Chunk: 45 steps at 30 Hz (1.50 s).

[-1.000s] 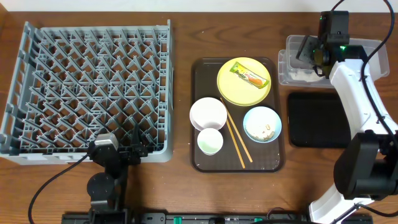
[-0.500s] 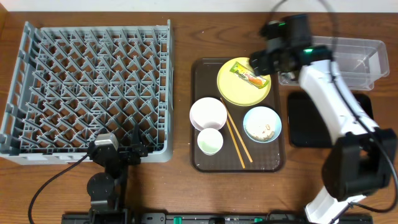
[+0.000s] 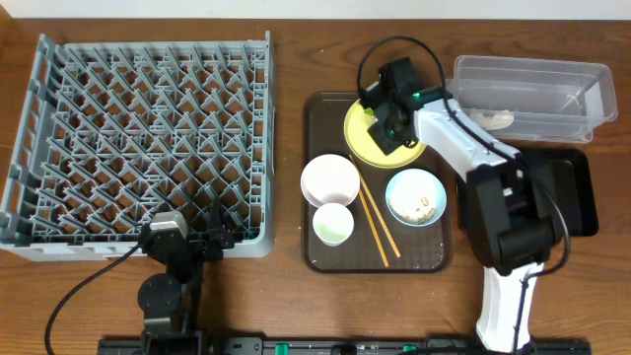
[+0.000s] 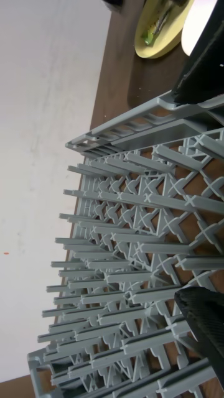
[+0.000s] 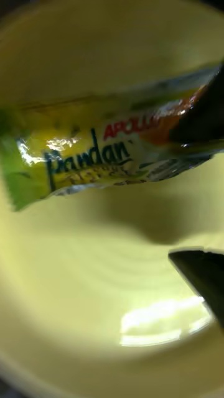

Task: Sort waste into correct bins and load items into the dishwasher rack
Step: 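Grasp the yellow-green snack wrapper on the plate with the right gripper, then drop the snack wrapper into the clear plastic bin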

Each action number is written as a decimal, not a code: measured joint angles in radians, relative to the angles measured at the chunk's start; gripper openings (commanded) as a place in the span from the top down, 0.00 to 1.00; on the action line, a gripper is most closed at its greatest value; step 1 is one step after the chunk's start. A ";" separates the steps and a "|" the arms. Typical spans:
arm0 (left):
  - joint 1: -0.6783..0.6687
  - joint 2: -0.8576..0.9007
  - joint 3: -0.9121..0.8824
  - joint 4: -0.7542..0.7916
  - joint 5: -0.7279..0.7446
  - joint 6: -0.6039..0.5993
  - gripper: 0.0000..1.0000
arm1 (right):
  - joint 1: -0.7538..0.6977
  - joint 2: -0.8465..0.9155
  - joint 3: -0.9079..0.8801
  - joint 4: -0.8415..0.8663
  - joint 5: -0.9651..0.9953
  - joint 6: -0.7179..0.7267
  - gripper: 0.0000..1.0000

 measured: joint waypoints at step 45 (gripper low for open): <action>0.000 0.000 0.000 0.000 0.000 0.000 0.05 | -0.402 -0.315 0.002 0.011 0.122 0.808 0.73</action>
